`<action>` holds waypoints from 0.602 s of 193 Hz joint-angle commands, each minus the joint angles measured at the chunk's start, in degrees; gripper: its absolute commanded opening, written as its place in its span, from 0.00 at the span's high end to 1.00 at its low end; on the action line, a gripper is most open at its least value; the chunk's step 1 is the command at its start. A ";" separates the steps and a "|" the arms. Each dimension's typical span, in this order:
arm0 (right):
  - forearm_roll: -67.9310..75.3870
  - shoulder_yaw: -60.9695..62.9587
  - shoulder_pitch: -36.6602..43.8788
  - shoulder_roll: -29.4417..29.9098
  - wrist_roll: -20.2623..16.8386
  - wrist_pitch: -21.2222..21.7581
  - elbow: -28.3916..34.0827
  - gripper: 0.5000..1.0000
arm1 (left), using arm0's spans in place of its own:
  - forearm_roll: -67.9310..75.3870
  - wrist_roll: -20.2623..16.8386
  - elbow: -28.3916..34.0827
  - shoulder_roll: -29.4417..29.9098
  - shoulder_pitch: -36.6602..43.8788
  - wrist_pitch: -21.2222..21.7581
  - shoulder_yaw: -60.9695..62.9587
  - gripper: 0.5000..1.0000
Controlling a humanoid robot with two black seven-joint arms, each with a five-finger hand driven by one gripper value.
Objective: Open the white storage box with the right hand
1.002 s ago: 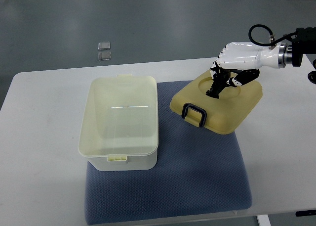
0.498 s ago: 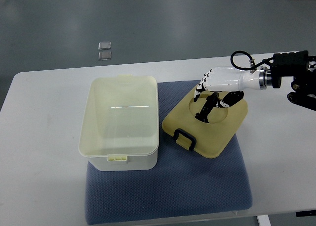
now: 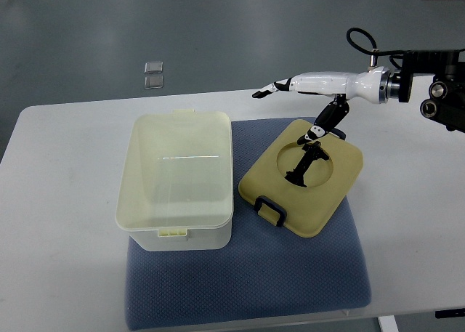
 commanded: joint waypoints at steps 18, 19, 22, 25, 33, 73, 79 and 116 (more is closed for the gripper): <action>21.01 1.46 -1.70 1.27 0.00 3.03 -1.03 0.15 | -0.05 0.00 0.00 0.00 0.01 0.00 0.00 0.00; 22.40 1.46 -1.88 1.44 0.00 3.03 -1.21 0.15 | -0.05 0.00 0.00 0.00 0.01 0.00 0.00 0.00; 24.00 1.46 -2.05 1.71 -0.46 2.95 -1.29 0.15 | 0.04 0.00 0.00 0.00 0.01 0.00 0.00 0.00; 26.88 1.46 -2.40 2.32 -2.12 2.95 -1.64 0.15 | 0.04 0.00 0.00 0.00 0.00 0.00 0.00 0.00; 32.86 1.99 -3.11 3.81 -5.37 2.95 -2.70 0.15 | -0.05 0.00 0.00 0.00 0.01 0.00 0.00 0.00; 59.67 11.04 -8.38 9.09 -21.72 3.91 -8.41 0.15 | 0.04 0.00 0.00 0.00 0.01 0.00 0.00 0.00; 63.88 12.00 -9.26 10.14 -24.00 3.91 -9.38 0.15 | -0.05 0.00 0.00 0.00 0.01 0.00 0.00 0.00; 83.23 13.33 -13.48 15.50 -32.10 3.47 -14.65 0.14 | 0.04 0.00 0.00 0.00 0.01 0.00 0.00 0.00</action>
